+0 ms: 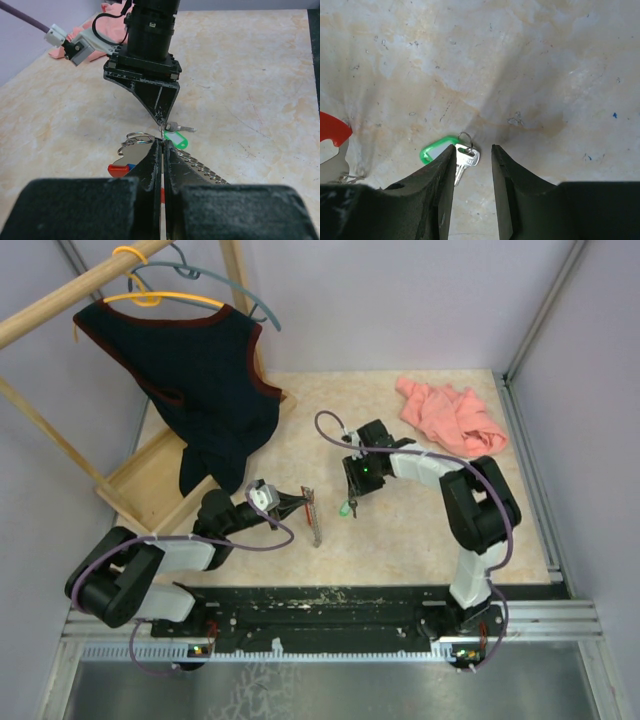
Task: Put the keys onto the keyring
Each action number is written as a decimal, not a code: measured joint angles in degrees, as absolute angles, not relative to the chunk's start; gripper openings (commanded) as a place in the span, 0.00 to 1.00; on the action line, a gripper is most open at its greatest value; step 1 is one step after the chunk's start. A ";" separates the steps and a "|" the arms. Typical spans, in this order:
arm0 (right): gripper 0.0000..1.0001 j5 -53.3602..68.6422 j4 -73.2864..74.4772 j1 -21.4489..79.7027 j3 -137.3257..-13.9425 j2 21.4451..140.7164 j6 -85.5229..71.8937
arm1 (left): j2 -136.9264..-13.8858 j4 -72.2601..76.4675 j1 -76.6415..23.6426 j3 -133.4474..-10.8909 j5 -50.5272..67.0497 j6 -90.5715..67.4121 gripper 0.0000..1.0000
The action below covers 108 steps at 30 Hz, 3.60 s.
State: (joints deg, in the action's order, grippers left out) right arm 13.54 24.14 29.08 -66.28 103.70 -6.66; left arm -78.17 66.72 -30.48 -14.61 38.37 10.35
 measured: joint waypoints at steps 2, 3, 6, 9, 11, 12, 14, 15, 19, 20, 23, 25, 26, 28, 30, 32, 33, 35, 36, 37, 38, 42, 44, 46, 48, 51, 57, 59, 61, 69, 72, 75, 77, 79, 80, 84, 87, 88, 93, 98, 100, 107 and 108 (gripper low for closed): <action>0.36 14.83 26.24 28.45 -68.34 106.00 -6.61 | -78.19 66.72 -30.48 -14.61 38.39 10.35 0.00; 0.36 15.31 27.33 28.21 -69.56 107.09 -6.55 | -78.19 66.72 -30.48 -14.61 38.39 10.35 0.00; 0.34 16.93 29.08 27.66 -72.95 109.78 -6.22 | -78.19 66.72 -30.48 -14.61 38.39 10.35 0.00; 0.32 18.52 30.39 27.57 -74.28 110.67 -5.69 | -78.17 66.72 -30.48 -14.61 38.37 10.35 0.00; 0.31 19.31 31.33 27.57 -74.72 111.07 -5.48 | -78.19 66.70 -30.48 -14.61 38.39 10.35 0.00; 0.30 19.66 31.53 27.57 -74.72 111.22 -5.28 | -78.17 66.70 -30.48 -14.61 38.39 10.35 0.00; 0.27 20.23 32.05 27.57 -74.72 111.28 -4.99 | -78.19 66.70 -30.48 -14.61 38.39 10.35 0.00; 0.26 20.64 32.45 27.57 -74.72 111.28 -4.89 | -78.19 66.70 -30.48 -14.61 38.39 10.35 0.00; 0.23 21.65 32.77 27.57 -74.72 111.61 -4.51 | -78.19 66.70 -30.48 -14.61 38.39 10.35 0.00; 0.22 21.80 32.77 27.57 -74.72 111.66 -4.49 | -78.19 66.70 -30.48 -14.61 38.41 10.35 0.00; 0.21 22.39 32.71 27.57 -74.72 111.81 -4.49 | -78.19 66.70 -30.48 -14.61 38.41 10.35 0.00; 0.20 22.41 32.73 27.57 -74.72 111.81 -4.45 | -78.19 66.70 -30.48 -14.61 38.41 10.35 0.00; 0.20 22.41 32.73 27.57 -74.72 111.81 -4.45 | -78.19 66.70 -30.48 -14.61 38.41 10.35 0.00; 0.19 22.41 32.75 27.57 -74.72 111.83 -4.25 | -78.19 66.70 -30.48 -14.61 38.44 10.35 0.00; 0.17 22.37 32.84 27.57 -74.74 111.85 -4.08 | -78.19 66.70 -30.48 -14.61 38.44 10.33 0.00; 0.16 22.39 32.93 27.57 -74.81 111.98 -4.03 | -78.19 66.70 -30.48 -14.61 38.44 10.35 0.00; 0.15 22.41 32.95 27.57 -74.87 112.03 -4.03 | -78.19 66.70 -30.48 -14.61 38.44 10.35 0.00; 0.12 22.39 33.01 27.57 -75.11 112.20 -4.01 | -78.19 66.70 -30.48 -14.61 38.44 10.35 0.00; 0.11 22.39 33.06 27.57 -75.11 112.22 -4.01 | -78.19 66.70 -30.48 -14.61 38.44 10.35 0.00; 0.09 22.39 33.08 27.57 -75.11 112.25 -3.99 | -78.19 66.70 -30.48 -14.61 38.44 10.35 0.00; 0.07 22.39 33.06 27.57 -75.11 112.27 -3.97 | -78.19 66.70 -30.48 -14.61 38.46 10.35 0.00; 0.00 22.44 33.06 27.57 -75.11 112.29 -3.53 | -78.19 66.70 -30.48 -14.61 38.48 10.35 0.00; 0.00 22.74 32.99 27.57 -75.11 112.29 -3.42 | -78.19 66.70 -30.48 -14.61 38.48 10.35 0.00; 0.00 22.92 32.67 27.57 -75.07 112.22 -2.98 | -78.19 66.70 -30.48 -14.61 38.50 10.35 0.00; 0.00 22.94 31.66 27.62 -74.46 111.63 -2.44 | -78.19 66.67 -30.48 -14.61 38.54 10.35 0.00; 0.00 22.61 28.95 27.86 -71.18 108.27 -0.95 | -78.19 66.65 -30.48 -14.61 38.63 10.37 0.00; 0.00 23.33 21.12 28.86 -62.94 96.16 3.31 | -77.91 66.32 -30.48 -14.61 39.22 10.35 0.03; 0.00 24.64 17.61 29.04 -59.72 91.31 5.48 | -77.82 66.06 -30.48 -14.63 39.53 10.33 0.00; 0.00 26.28 13.15 29.12 -56.47 87.18 7.95 | -77.71 65.93 -30.48 -14.63 39.70 10.33 0.00; 0.00 34.65 -4.45 29.26 -41.95 76.47 18.22 | -76.60 64.40 -30.48 -14.63 40.66 10.35 0.00; 0.00 38.57 -10.66 29.30 -37.71 74.06 22.11 | -76.55 64.14 -30.48 -14.63 41.34 10.39 0.00; 0.00 42.17 -16.32 29.74 -34.79 72.60 25.78 | -76.55 63.99 -30.48 -14.66 42.17 10.76 0.00; 0.00 43.77 -18.37 30.15 -34.24 72.31 27.81 | -76.53 63.83 -30.48 -14.74 42.83 11.22 0.00; 0.00 44.71 -19.57 30.74 -34.22 72.20 30.04 | -76.55 63.72 -30.48 -14.83 43.35 11.62 0.00; 0.00 44.95 -19.94 31.14 -34.20 72.12 31.20 | -76.55 63.61 -30.48 -14.87 43.66 11.86 0.00; 0.00 45.30 -20.16 33.06 -34.20 71.79 35.42 | -76.55 63.00 -30.48 -15.07 44.73 13.06 0.00; 0.00 45.36 -20.25 34.20 -34.15 71.48 38.04 | -76.55 62.24 -30.48 -15.51 46.02 14.39 0.00; 0.00 45.34 -20.40 34.52 -34.06 71.26 38.72 | -76.55 61.87 -30.48 -15.70 46.41 14.85 0.00; 0.00 45.50 -21.98 35.53 -32.38 69.91 41.01 | -76.95 60.80 -30.48 -16.49 48.45 17.32 0.00; 0.00 45.84 -23.11 36.40 -31.05 69.76 42.63 | -77.62 60.95 -30.48 -16.88 49.67 18.96 0.00; 0.00 46.02 -23.53 36.62 -30.72 69.76 42.96 | -77.89 61.43 -30.48 -16.88 50.04 19.35 0.00; 0.00 46.26 -25.28 37.50 -30.72 69.78 43.68 | -79.11 63.51 -30.48 -16.88 51.29 21.28 0.00; 0.00 46.30 -25.32 37.50 -30.72 69.78 43.88 | -79.22 63.70 -30.48 -16.86 51.35 21.61 0.00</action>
